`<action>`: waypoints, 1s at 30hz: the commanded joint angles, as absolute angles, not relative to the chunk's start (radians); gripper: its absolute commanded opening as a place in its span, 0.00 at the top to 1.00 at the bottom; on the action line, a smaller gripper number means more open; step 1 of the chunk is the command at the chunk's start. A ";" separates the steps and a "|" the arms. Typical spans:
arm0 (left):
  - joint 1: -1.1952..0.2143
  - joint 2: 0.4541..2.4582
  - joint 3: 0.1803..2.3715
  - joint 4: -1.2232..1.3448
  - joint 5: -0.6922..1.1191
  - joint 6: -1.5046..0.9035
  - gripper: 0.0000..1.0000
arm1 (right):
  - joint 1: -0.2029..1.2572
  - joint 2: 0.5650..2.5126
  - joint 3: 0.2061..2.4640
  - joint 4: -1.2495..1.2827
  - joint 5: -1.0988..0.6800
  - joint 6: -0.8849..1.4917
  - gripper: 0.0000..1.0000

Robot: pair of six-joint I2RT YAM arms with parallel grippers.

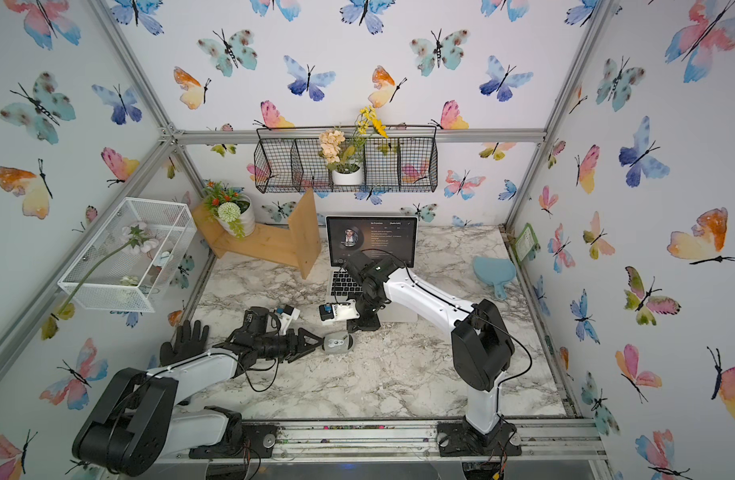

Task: Remove the wireless mouse receiver from the laptop
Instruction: Adjust the mouse at the center of the board.

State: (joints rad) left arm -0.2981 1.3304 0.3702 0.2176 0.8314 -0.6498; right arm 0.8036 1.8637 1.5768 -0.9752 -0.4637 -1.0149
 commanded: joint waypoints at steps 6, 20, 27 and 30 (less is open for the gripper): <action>-0.313 1.446 0.448 0.272 0.818 -0.573 0.31 | 0.761 1.883 1.475 -0.891 -0.640 -0.929 0.98; -0.333 1.452 0.485 0.199 0.792 -0.516 0.37 | 0.645 1.606 1.238 -0.654 -0.660 -0.802 0.98; -0.333 1.479 0.518 0.138 0.764 -0.487 0.37 | 0.677 1.601 1.248 -0.675 -0.613 -0.818 0.98; -0.331 1.494 0.541 0.108 0.742 -0.468 0.35 | 0.695 1.637 1.273 -0.677 -0.590 -0.808 0.98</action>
